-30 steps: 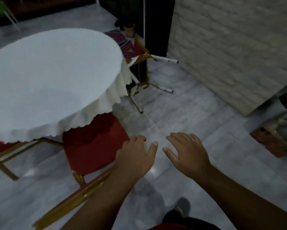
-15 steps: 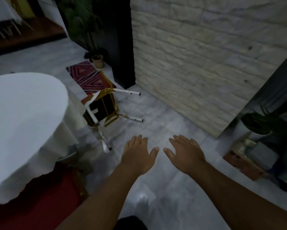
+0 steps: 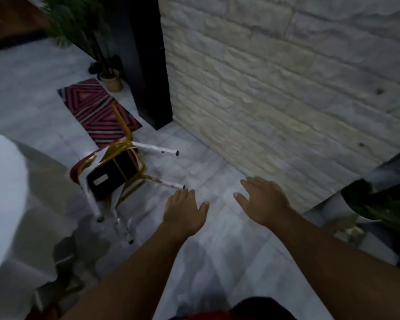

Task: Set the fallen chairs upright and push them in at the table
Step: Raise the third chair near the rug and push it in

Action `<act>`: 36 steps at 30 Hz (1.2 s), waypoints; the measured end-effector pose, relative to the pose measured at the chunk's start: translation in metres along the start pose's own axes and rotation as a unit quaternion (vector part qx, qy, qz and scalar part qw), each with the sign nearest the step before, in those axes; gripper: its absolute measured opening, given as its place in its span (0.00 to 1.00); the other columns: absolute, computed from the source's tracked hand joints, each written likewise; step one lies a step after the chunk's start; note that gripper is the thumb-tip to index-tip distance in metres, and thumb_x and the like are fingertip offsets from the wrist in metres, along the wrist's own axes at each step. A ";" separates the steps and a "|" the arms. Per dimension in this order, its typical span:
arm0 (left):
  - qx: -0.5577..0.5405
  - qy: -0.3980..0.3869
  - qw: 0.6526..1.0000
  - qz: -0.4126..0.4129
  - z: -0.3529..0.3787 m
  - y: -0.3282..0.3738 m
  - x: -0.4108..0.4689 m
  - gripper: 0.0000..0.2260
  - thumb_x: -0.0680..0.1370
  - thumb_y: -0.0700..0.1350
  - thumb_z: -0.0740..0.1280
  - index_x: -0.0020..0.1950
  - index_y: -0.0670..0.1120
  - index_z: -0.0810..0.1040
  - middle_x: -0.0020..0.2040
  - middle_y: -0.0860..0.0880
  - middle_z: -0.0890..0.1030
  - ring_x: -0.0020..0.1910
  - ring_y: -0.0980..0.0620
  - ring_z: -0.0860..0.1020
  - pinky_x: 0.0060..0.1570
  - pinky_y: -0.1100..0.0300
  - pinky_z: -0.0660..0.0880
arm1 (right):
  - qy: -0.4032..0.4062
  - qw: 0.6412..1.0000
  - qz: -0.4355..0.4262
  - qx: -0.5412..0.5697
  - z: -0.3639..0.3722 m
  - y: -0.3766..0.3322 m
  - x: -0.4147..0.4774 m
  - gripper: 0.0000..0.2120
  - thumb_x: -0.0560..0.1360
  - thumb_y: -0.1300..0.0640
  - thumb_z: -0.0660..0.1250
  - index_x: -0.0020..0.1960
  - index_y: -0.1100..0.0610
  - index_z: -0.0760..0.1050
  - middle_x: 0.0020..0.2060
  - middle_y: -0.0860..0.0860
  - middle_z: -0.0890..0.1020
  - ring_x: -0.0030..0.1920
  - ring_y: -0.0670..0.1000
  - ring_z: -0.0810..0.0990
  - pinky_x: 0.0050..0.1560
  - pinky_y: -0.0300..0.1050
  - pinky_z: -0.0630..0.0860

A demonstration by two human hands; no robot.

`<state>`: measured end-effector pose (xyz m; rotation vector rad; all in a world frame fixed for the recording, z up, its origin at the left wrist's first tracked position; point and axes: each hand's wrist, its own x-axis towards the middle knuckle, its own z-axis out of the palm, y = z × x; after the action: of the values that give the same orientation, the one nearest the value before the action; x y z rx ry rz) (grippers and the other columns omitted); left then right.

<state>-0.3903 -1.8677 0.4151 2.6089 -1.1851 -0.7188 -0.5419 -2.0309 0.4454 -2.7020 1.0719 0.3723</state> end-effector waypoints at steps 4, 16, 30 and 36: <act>0.045 0.002 0.999 0.000 -0.010 0.020 0.093 0.28 0.83 0.60 0.55 0.76 0.43 0.66 0.76 0.42 0.69 0.77 0.42 0.64 0.77 0.47 0.59 | -0.030 0.999 -0.006 -0.020 -0.019 0.028 0.089 0.32 0.83 0.36 0.48 0.81 0.52 0.56 0.81 0.51 0.58 0.81 0.52 0.55 0.79 0.55 0.51; -0.034 0.014 0.985 -0.167 -0.070 0.049 0.305 0.29 0.83 0.60 0.55 0.77 0.41 0.63 0.78 0.40 0.66 0.78 0.40 0.62 0.78 0.45 0.58 | -0.067 0.986 -0.140 -0.063 -0.089 0.071 0.373 0.31 0.82 0.38 0.50 0.80 0.53 0.57 0.80 0.51 0.60 0.80 0.51 0.55 0.79 0.54 0.51; -0.086 0.071 0.958 -0.265 -0.195 -0.066 0.553 0.30 0.83 0.61 0.54 0.78 0.42 0.63 0.79 0.41 0.65 0.78 0.41 0.62 0.77 0.46 0.58 | -0.107 0.958 -0.249 -0.091 -0.173 -0.085 0.653 0.31 0.83 0.38 0.49 0.81 0.52 0.53 0.82 0.50 0.55 0.81 0.51 0.52 0.80 0.51 0.46; -0.130 0.079 0.932 -0.330 -0.241 -0.114 0.633 0.31 0.83 0.61 0.55 0.80 0.43 0.60 0.80 0.41 0.64 0.80 0.42 0.60 0.79 0.45 0.58 | -0.136 0.935 -0.304 -0.124 -0.194 -0.140 0.771 0.29 0.84 0.41 0.49 0.81 0.53 0.54 0.81 0.50 0.56 0.80 0.51 0.54 0.78 0.50 0.47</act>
<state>0.1616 -2.2723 0.3605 2.7474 -0.1227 -0.6864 0.1280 -2.4801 0.4056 -2.8943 0.0942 0.7701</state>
